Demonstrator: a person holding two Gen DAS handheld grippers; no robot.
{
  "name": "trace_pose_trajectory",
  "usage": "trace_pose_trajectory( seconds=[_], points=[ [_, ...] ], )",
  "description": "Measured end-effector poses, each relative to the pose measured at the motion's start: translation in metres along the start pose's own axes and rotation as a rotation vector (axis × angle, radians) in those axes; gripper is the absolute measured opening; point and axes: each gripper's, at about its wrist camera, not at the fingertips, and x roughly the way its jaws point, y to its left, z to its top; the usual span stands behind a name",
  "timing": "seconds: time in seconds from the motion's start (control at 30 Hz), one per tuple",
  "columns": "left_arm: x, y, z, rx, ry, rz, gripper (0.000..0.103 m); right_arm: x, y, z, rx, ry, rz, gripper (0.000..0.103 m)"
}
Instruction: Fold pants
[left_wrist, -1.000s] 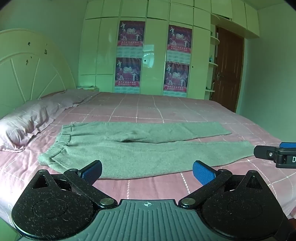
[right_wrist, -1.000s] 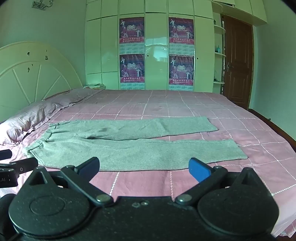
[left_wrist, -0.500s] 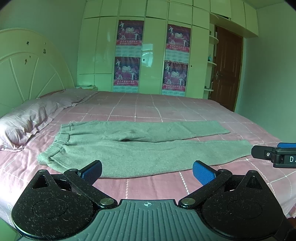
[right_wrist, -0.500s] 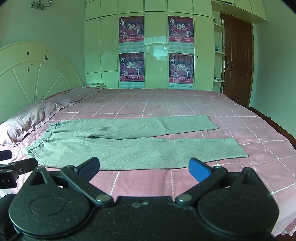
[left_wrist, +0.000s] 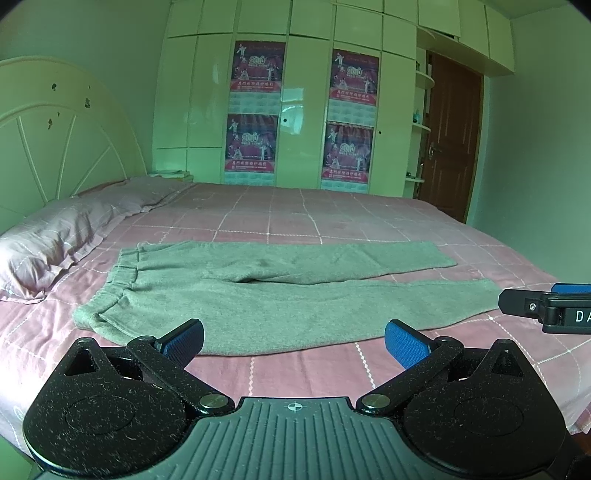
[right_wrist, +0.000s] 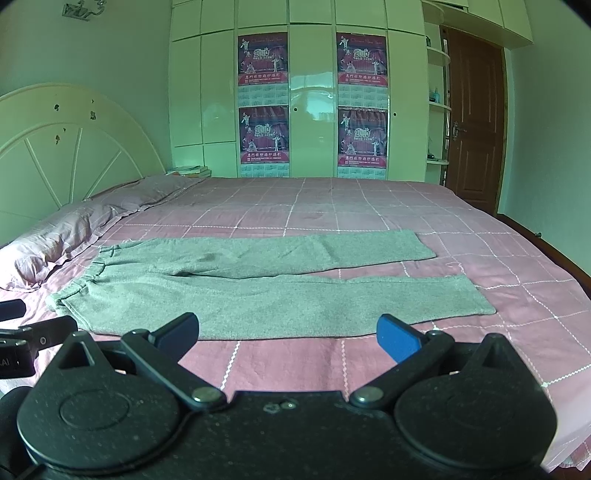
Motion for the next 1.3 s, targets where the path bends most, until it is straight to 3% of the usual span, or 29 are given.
trace_pose_trajectory(
  seconds=[1.3],
  points=[
    [0.0016,-0.0015,-0.0033,0.005,0.018,-0.014,0.103,0.0007,0.0032,-0.0002,0.003,0.018,0.003,0.097]
  ],
)
